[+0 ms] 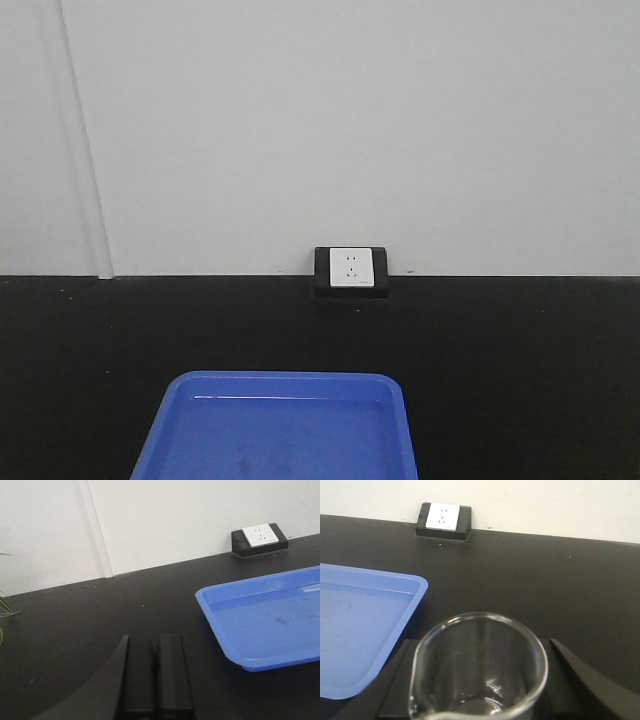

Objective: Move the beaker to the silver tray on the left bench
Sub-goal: 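Lift the beaker out of the blue tray with the right gripper, then drive the base to the bench with the silver tray, holding the beaker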

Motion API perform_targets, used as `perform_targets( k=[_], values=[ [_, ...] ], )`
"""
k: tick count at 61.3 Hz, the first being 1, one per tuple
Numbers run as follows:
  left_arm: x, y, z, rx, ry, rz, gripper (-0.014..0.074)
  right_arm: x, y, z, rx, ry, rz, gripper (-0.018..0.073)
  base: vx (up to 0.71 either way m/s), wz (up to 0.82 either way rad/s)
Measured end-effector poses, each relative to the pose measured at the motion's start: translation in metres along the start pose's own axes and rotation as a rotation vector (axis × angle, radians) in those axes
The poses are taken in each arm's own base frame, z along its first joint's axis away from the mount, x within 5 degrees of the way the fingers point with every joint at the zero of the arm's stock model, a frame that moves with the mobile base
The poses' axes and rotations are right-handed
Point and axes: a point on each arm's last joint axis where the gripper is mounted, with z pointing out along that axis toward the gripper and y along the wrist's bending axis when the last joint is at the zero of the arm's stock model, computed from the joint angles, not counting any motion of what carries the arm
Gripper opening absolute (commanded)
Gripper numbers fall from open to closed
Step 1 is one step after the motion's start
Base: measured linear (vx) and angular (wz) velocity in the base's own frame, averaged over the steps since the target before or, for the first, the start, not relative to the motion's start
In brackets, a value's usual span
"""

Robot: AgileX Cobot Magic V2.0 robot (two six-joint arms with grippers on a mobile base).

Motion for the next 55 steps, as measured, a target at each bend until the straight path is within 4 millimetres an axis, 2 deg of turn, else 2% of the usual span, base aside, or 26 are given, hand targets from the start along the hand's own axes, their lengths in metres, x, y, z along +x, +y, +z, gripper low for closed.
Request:
perform_targets(
  k=[28, 55],
  values=[
    [0.0000, 0.0000, 0.0000, 0.000, 0.000, 0.000, 0.0001, 0.0000, 0.0000, 0.0000, 0.000, 0.000, 0.000, -0.0011, -0.03, -0.02],
    [0.0000, 0.0000, 0.0000, 0.000, 0.000, 0.000, 0.0001, 0.0001, -0.0001, 0.0000, 0.001, 0.001, 0.000, -0.0011, -0.18, -0.07]
  ],
)
